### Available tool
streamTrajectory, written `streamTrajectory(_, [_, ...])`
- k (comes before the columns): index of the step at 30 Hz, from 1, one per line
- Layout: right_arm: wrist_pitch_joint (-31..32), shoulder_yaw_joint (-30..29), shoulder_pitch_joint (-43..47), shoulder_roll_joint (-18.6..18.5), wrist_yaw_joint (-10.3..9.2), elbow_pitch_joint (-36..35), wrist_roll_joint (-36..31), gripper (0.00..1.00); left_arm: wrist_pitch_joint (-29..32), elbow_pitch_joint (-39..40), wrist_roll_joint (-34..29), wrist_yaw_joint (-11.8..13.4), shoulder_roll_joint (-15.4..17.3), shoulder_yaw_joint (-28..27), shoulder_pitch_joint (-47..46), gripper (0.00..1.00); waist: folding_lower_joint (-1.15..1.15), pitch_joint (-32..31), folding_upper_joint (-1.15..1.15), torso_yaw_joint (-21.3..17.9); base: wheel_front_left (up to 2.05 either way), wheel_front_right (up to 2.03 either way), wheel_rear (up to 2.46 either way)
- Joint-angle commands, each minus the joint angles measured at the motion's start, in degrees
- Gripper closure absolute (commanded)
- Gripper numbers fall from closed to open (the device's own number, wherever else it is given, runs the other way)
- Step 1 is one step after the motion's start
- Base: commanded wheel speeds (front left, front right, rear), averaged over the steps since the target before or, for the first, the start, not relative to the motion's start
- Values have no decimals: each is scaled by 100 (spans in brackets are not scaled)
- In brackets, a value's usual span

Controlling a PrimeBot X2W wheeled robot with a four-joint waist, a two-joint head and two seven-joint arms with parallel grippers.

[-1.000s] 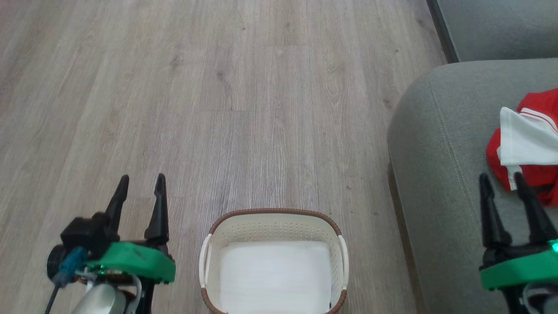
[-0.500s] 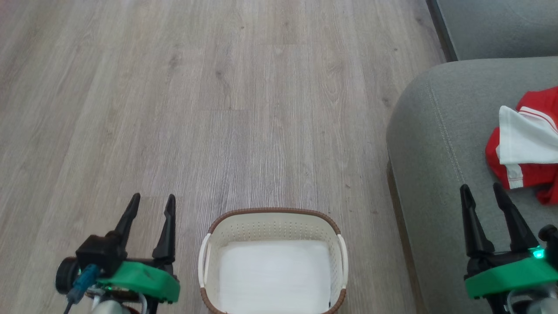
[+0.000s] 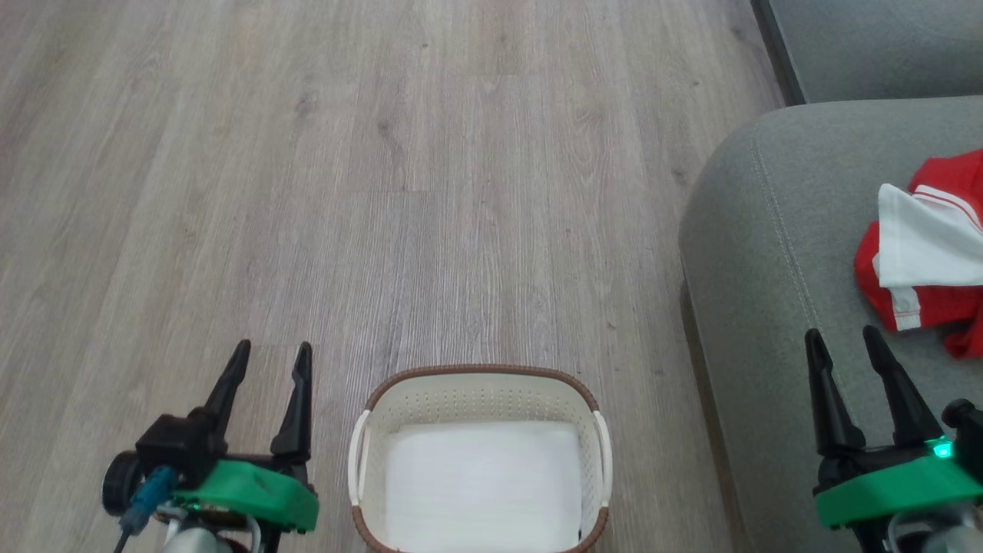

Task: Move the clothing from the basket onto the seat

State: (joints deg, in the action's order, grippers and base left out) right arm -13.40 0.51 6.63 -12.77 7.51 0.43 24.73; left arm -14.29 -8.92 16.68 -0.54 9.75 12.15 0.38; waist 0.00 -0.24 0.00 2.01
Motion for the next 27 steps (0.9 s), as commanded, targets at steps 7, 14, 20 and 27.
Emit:
streamTrajectory(7, [-89,134,-201,-145,-2,-113,34,0,-71,91,-218,-180,-154,-431,-161,0,0,-16,0,-6,0,0,0])
streamTrajectory(14, [-88,148,-222,-146,-2,-89,20,0,-71,36,-331,-272,-258,-544,-174,0,0,-12,0,0,0,0,0])
streamTrajectory(20, [-79,152,-235,-143,-2,-67,7,0,-71,-4,-418,-356,-340,-622,-172,0,0,-16,0,6,0,0,0])
streamTrajectory(27, [-63,155,-241,-141,-2,-32,-8,0,-71,-54,-487,-432,-404,-703,-176,0,0,-36,0,3,0,0,0])
